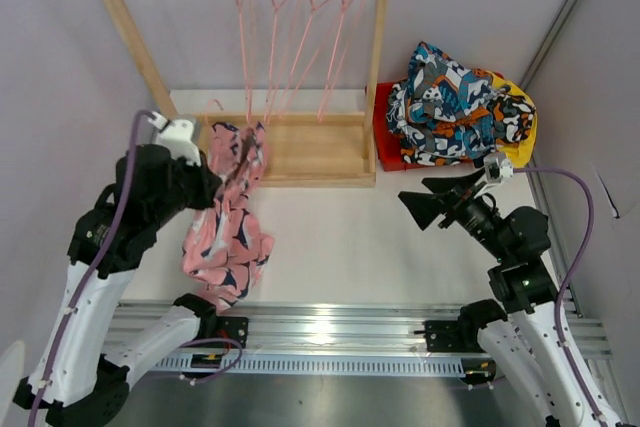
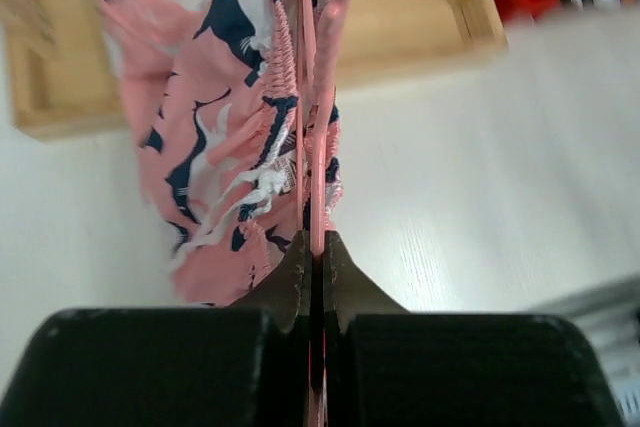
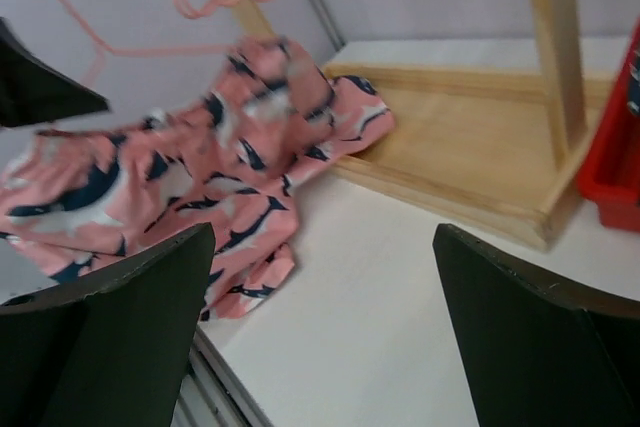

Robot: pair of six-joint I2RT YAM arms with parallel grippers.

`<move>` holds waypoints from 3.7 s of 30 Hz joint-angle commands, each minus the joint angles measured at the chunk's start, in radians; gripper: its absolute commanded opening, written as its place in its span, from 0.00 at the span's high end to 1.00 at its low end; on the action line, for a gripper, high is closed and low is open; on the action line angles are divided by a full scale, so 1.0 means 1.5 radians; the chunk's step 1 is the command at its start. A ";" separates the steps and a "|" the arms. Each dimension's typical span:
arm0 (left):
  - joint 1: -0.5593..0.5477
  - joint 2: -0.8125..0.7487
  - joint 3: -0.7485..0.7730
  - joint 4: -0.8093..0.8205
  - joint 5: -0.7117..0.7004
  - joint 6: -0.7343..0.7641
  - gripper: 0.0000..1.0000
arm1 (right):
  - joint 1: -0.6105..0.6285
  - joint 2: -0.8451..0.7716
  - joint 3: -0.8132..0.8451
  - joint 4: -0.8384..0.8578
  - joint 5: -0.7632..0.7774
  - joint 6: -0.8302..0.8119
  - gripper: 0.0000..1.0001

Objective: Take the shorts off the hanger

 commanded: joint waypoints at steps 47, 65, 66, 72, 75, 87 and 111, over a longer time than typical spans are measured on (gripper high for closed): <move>-0.168 0.026 0.297 0.017 0.325 -0.022 1.00 | 0.080 0.255 0.243 0.218 0.025 -0.138 1.00; -0.181 0.003 0.273 0.007 0.279 -0.009 1.00 | -0.241 0.222 0.232 0.128 0.038 -0.064 1.00; -0.181 -0.001 0.279 0.012 0.270 -0.009 1.00 | -0.241 0.222 0.226 0.134 0.037 -0.063 1.00; -0.181 -0.030 0.205 0.166 0.122 -0.022 1.00 | -0.159 0.181 0.132 0.212 -0.142 -0.019 1.00; -0.181 -0.030 0.157 0.263 0.023 -0.022 1.00 | 0.052 0.142 0.111 0.112 -0.013 -0.109 1.00; -0.181 0.060 0.283 0.047 -0.310 0.034 1.00 | 0.177 0.207 0.390 -0.064 0.447 -0.310 1.00; -0.032 0.145 0.172 0.091 -0.201 0.046 1.00 | -0.295 0.943 1.013 0.301 0.107 0.060 1.00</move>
